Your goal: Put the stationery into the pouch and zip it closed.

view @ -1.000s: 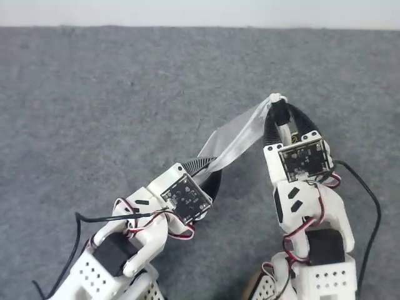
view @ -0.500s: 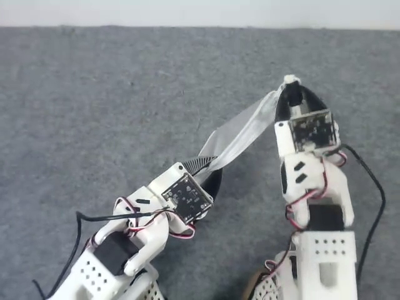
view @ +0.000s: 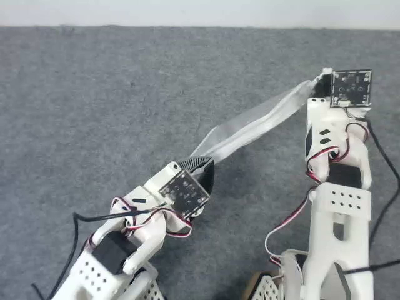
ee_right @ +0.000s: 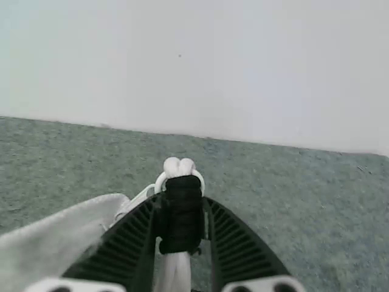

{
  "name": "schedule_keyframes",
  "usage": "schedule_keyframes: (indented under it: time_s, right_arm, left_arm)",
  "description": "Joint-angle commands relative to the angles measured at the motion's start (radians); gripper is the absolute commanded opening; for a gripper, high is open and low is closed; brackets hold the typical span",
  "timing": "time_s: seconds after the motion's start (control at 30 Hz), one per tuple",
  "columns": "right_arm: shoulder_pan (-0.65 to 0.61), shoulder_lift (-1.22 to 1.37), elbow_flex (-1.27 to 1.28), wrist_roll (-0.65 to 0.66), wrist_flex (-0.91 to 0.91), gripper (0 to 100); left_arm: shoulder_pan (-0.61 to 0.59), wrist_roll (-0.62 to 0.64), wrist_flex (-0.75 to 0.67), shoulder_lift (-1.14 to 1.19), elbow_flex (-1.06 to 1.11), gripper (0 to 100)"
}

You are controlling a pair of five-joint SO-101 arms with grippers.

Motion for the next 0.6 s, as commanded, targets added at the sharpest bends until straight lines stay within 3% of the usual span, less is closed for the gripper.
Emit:
schedule_keyframes:
  time_s: [0.0, 0.57]
  right_arm:
    - [-0.036, 0.044, -0.002, -0.009, 0.010, 0.6]
    - [-0.091, 0.071, -0.002, -0.003, 0.035, 0.6]
  left_arm:
    - [-0.003, -0.008, 0.005, -0.017, -0.021, 1]
    - [-0.005, -0.008, 0.032, -0.017, -0.050, 1]
